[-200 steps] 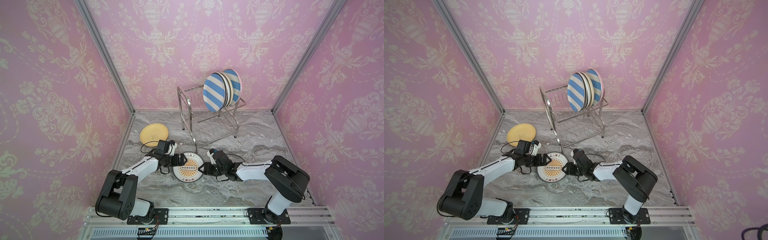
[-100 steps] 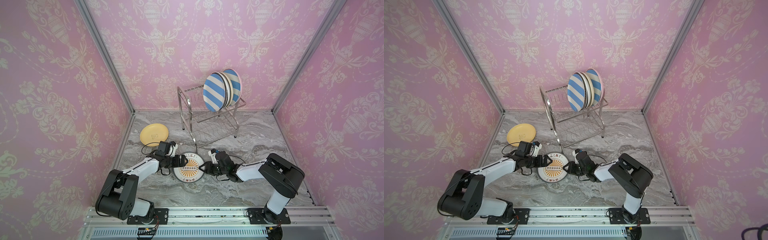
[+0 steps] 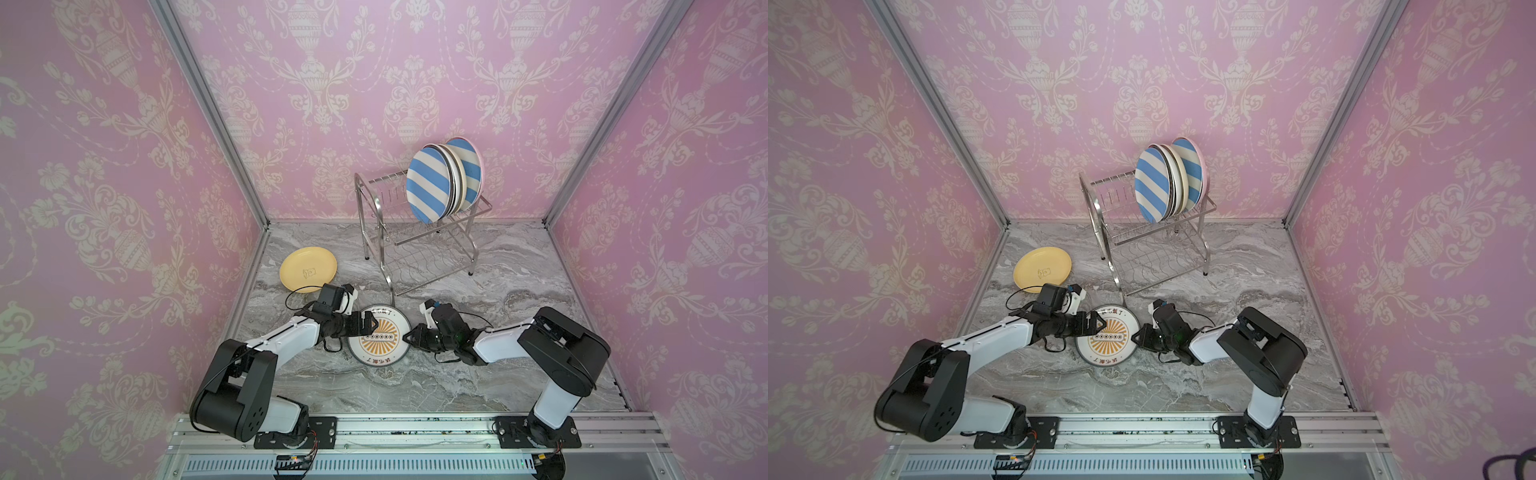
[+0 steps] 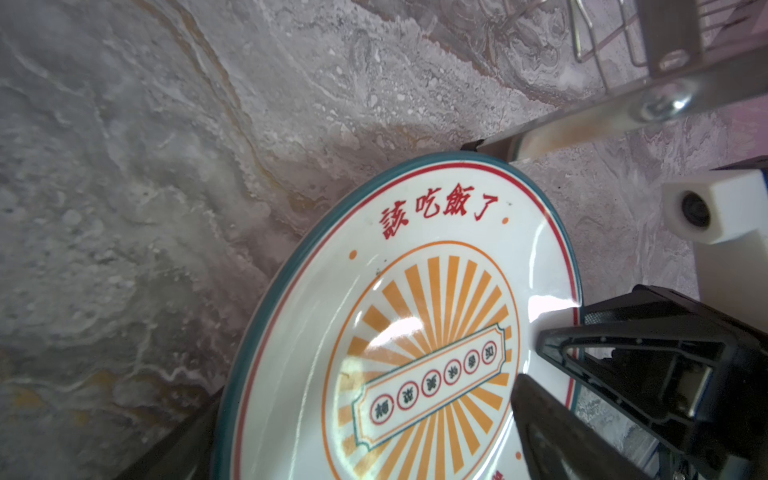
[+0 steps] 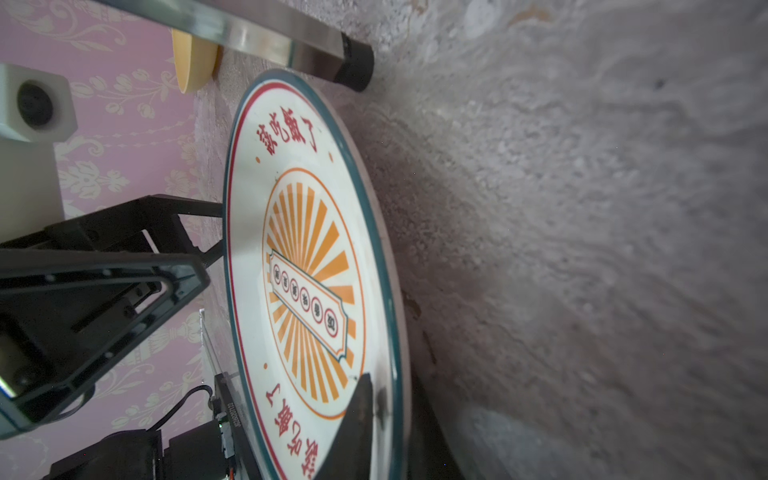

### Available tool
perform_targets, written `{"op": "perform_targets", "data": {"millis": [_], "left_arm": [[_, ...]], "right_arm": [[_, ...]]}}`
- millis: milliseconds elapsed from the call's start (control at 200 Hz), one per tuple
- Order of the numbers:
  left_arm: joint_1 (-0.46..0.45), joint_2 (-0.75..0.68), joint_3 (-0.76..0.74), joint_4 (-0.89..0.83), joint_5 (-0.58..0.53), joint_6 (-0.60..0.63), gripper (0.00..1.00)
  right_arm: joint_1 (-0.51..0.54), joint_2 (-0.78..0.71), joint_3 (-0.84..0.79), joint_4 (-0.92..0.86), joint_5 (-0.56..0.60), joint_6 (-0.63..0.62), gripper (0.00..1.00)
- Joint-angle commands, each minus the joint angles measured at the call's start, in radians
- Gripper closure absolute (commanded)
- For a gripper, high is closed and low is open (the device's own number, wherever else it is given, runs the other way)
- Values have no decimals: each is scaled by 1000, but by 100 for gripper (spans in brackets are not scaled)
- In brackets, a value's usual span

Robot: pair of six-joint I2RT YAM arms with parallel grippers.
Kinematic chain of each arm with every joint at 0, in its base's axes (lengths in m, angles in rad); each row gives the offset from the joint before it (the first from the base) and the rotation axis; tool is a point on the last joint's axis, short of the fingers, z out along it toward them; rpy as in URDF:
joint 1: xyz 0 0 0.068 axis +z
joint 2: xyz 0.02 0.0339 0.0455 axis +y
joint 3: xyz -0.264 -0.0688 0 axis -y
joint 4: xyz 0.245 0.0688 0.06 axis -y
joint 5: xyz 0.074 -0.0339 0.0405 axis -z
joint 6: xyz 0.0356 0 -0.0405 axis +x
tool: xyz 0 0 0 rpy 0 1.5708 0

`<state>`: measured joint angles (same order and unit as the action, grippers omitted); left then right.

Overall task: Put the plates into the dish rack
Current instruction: 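Close the right gripper on the sunburst plate rim while the left gripper steadies it, then lift the sunburst plate upright with the right gripper while the left gripper draws back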

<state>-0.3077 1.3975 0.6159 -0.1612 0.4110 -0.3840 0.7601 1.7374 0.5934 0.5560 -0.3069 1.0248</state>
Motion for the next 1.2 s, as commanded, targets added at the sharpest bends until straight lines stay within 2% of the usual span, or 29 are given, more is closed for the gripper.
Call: {"op": "perform_targets", "data": {"millis": [0, 135, 345, 500, 600, 686, 826, 936, 1061, 1191], "left_arm": [[-27, -44, 8, -11, -16, -1, 1], [-42, -73, -1, -18, -33, -7, 1], [-47, -182, 2, -95, -121, 5, 1], [-44, -333, 85, -203, -255, 56, 1], [-29, -400, 164, -211, -288, 64, 1], [-18, -408, 223, -196, -273, 67, 1], [-15, -375, 300, -142, -226, 103, 1], [-11, -341, 341, -80, -175, 124, 1], [-3, -299, 389, -27, -116, 122, 1], [8, -268, 433, 6, -86, 120, 1]], "right_arm": [[6, -58, 12, -70, 24, -52, 92], [16, -111, 31, -167, 61, -96, 94], [38, -232, 117, -443, 136, -219, 99], [84, -384, 232, -787, 298, -353, 100], [103, -501, 292, -960, 407, -396, 100], [121, -590, 351, -1104, 504, -420, 100], [134, -696, 454, -1338, 650, -530, 100], [133, -754, 605, -1509, 759, -596, 100], [132, -748, 829, -1625, 851, -659, 100], [132, -661, 1053, -1655, 920, -767, 100]]}}
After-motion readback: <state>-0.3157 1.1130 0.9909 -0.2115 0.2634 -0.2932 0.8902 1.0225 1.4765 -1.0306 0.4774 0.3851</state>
